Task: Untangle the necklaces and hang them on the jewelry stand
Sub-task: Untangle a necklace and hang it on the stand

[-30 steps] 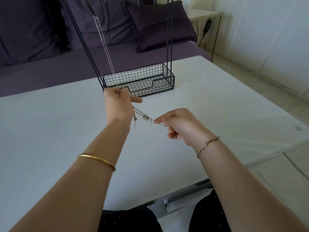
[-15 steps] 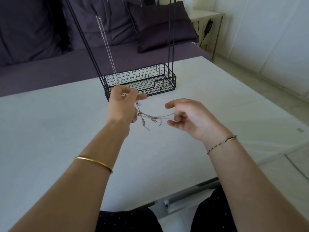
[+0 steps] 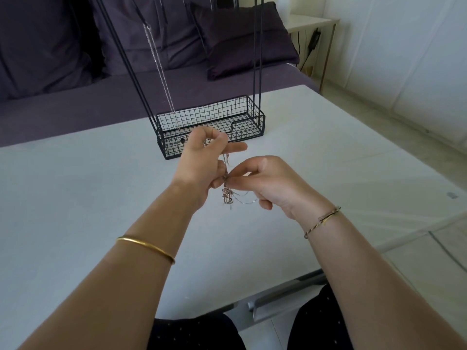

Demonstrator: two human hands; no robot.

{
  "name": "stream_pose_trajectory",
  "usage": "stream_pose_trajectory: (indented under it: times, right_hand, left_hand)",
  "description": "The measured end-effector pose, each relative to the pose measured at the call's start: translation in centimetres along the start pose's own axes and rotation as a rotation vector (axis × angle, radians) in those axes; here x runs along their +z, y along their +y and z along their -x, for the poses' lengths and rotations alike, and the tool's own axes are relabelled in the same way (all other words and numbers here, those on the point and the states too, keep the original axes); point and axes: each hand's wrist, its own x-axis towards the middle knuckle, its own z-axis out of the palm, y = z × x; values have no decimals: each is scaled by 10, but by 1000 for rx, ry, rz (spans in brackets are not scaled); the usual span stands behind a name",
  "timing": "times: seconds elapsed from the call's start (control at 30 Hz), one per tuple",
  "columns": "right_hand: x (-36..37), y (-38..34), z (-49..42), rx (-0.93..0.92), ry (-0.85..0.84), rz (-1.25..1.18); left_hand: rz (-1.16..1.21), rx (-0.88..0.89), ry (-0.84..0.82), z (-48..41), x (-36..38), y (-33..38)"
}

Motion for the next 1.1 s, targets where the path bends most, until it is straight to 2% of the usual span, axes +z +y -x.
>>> stream_pose_trajectory:
  times: [0.47,0.73,0.9,1.1]
  right_hand:
    - [-16,8,-11,80,230,-151]
    - [-20,13,-16,74,360,-171]
    - [-15,9,-16,65,325,-403]
    - [-12,9,-16,100,298,-414]
  left_hand:
    - [-168,-173,-7,-11,-5,-11]
    - [-219,-250,-158,-8,-9,-11]
    - [-309,-251,-252,-6,-6,-10]
    - [-174,-302,-162,-9,-3,-10]
